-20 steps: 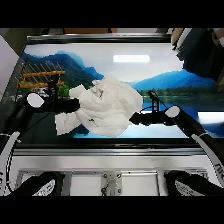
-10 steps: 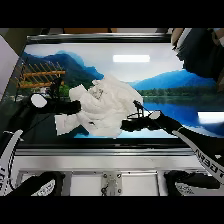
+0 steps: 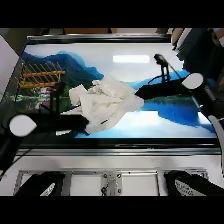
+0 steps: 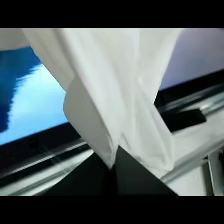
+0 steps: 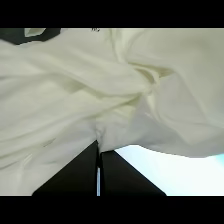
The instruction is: Fold the clothes and pants, and hang the long-sleeved shirts on hangers.
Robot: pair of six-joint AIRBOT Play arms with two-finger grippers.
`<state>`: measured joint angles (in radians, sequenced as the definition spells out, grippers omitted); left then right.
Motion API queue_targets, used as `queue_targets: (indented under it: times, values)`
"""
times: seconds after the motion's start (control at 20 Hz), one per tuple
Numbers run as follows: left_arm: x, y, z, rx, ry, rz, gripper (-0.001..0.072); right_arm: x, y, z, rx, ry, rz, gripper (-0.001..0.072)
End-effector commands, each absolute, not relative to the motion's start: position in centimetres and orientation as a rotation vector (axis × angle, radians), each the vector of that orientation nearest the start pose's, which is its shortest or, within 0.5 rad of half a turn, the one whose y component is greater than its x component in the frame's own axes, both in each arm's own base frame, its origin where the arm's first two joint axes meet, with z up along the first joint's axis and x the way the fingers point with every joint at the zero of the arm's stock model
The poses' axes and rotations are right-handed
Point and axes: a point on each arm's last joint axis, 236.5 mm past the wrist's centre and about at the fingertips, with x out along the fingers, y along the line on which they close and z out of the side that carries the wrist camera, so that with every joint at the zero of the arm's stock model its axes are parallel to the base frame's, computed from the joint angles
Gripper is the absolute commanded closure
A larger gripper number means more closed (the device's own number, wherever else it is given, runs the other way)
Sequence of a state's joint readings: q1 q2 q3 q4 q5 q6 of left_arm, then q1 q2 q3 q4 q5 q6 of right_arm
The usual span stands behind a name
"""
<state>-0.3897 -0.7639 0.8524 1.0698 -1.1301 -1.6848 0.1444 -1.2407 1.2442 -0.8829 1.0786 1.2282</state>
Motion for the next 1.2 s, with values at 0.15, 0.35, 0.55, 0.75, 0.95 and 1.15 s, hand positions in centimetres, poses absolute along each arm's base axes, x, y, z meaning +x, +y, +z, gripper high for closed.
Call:
queue_targets:
  times: [0.15, 0.35, 0.55, 0.75, 0.95, 1.15]
  values:
    - [16.1, -29.6, 4.8, -0.363, 1.196, -0.743, 0.0537, 41.9, 15.3, 12.3, 0.131, 0.944, 0.535, 0.0679]
    - [19.9, -29.5, 3.2, -0.253, 1.243, -0.666, 0.0076, 43.1, 15.1, 11.8, 0.14, 0.926, 0.516, 0.0076]
    - [27.0, -25.8, 3.2, -0.194, 1.225, -0.548, 0.0076, 42.9, 13.3, 14.7, 0.122, 0.849, 0.488, 0.0077]
    - [27.4, -23.8, -2.1, -0.081, 1.397, -0.534, 0.0076, 41.1, 12.1, 16.2, 0.084, 0.848, 0.477, 0.0079]
    - [24.9, -24.2, -6.4, -0.026, 1.554, -0.583, 0.0077, 38.3, 12.4, 14.9, 0.07, 0.964, 0.521, 0.0079]
    - [22.1, -25.0, -8.7, -0.16, 1.607, -0.584, 0.0076, 36.0, 12.6, 12.3, 0.073, 1.084, 0.548, 0.0145]
